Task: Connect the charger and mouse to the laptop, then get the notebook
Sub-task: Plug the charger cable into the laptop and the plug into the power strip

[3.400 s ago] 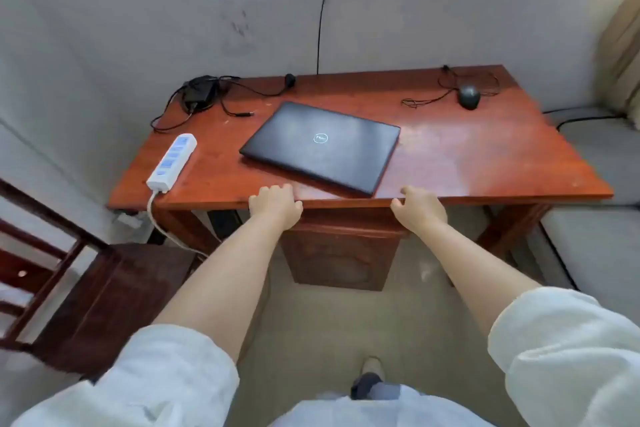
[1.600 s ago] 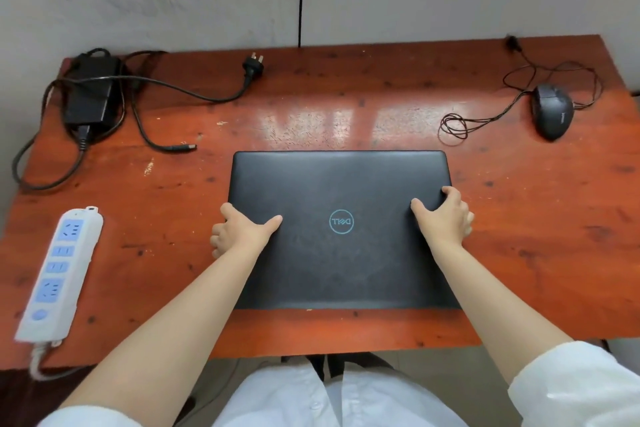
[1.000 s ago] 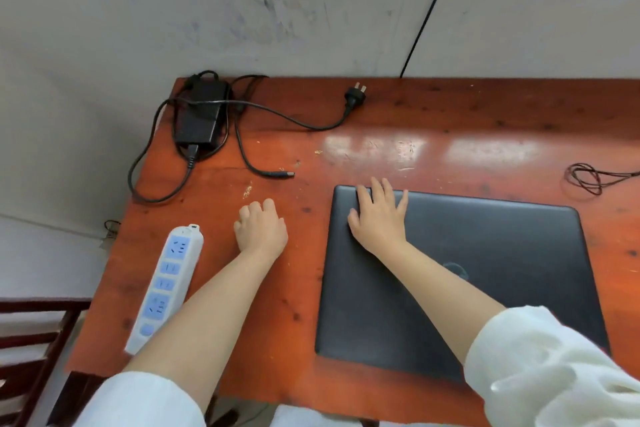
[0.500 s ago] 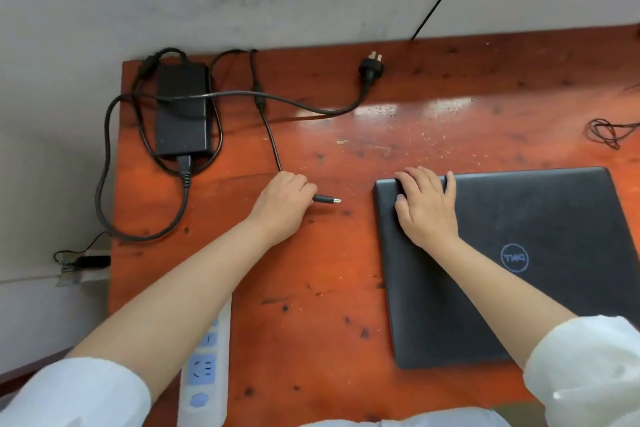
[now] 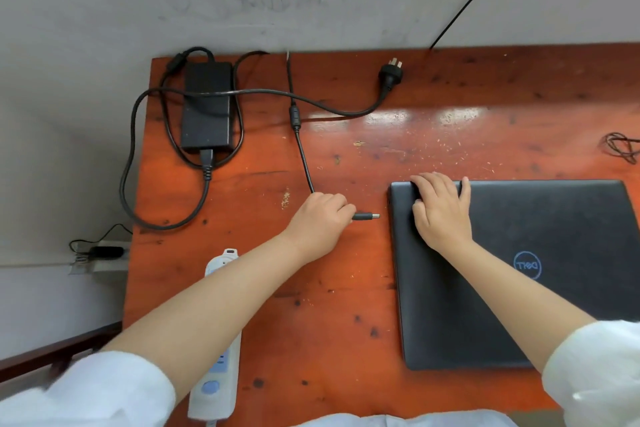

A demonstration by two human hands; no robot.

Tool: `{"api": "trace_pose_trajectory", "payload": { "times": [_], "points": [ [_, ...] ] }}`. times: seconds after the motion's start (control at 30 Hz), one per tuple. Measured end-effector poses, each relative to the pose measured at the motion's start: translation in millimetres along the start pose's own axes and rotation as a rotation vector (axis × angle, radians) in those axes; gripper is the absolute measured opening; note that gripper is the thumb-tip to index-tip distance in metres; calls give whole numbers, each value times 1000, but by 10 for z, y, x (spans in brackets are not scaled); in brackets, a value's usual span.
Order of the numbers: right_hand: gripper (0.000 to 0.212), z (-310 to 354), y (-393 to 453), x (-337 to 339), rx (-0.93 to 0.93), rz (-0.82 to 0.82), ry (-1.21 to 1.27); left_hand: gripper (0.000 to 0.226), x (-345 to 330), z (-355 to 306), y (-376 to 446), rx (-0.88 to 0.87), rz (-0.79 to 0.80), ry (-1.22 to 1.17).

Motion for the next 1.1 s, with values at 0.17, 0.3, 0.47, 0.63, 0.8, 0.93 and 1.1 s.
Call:
{"api": "trace_pose_trajectory", "payload": {
  "times": [0.17,0.3,0.47,0.63,0.8,0.93,1.1],
  "points": [
    [50,12,16,10,5,-9,-2,21,-113,-6,178,117,24,-52],
    [50,7,14,1,6,-4,-9,21,-168,-10,257,174,36,-38],
    [49,4,12,0,8,-5,-4,18,-220,6,267,187,36,-33],
    [48,6,6,19,14,-12,0,9,-276,38,298,188,86,-49],
    [46,3,12,27,21,-30,16,24,-399,109,344,216,182,-47],
    [44,9,10,33,33,-52,34,25,-395,45,374,183,200,-63],
    [42,33,-1,50,47,-41,57,18,-345,1,416,169,151,-100]
  ]
}}
Point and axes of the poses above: each hand's wrist, its own y-axis towards the middle knuckle, its own x-axis out of the back of the hand, z = x × y, the point moved 6 cm from there along y, towards the middle knuckle, and after that the axes turned 13 degrees about y, right-handed, at the moved point
